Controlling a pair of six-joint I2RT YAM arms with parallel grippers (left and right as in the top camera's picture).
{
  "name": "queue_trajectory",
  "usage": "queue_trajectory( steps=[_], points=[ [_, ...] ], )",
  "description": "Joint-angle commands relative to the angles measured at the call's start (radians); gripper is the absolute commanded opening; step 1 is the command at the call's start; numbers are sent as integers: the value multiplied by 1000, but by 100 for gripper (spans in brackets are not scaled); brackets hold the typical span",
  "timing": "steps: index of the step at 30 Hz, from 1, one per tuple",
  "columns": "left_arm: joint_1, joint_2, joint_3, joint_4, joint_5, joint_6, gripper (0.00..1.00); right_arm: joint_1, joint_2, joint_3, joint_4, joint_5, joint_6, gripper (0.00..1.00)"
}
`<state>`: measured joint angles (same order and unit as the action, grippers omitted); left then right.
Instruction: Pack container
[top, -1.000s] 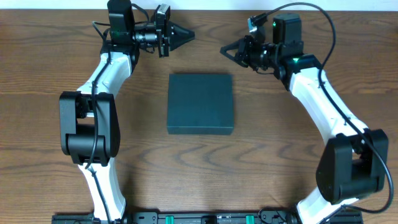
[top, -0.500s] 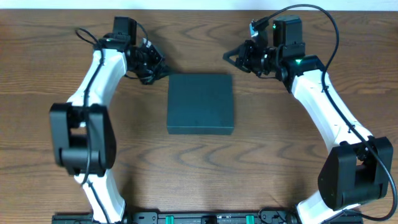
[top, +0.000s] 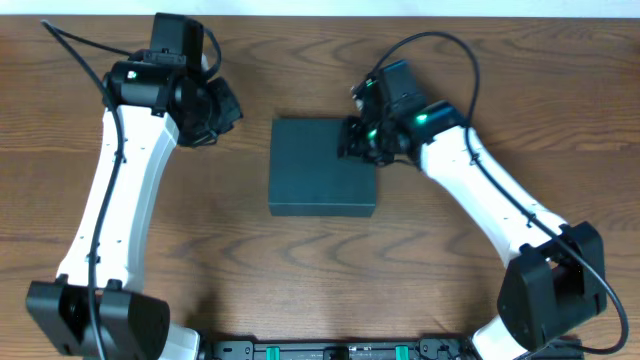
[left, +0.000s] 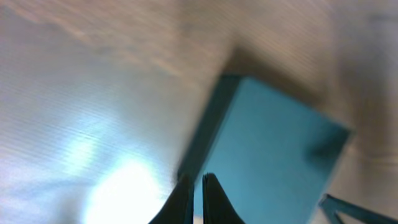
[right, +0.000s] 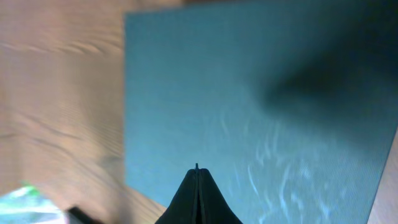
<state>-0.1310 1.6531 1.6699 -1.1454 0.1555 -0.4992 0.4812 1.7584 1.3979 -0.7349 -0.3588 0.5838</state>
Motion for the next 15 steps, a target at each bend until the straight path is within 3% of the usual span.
queue_trajectory(
  steps=[1,15],
  points=[
    [0,-49,5,-58,-130,20,6,54,-29,10,-37,167,-25,1],
    [0,-200,5,-201,-145,4,6,151,21,8,-148,363,-64,1]
  ],
)
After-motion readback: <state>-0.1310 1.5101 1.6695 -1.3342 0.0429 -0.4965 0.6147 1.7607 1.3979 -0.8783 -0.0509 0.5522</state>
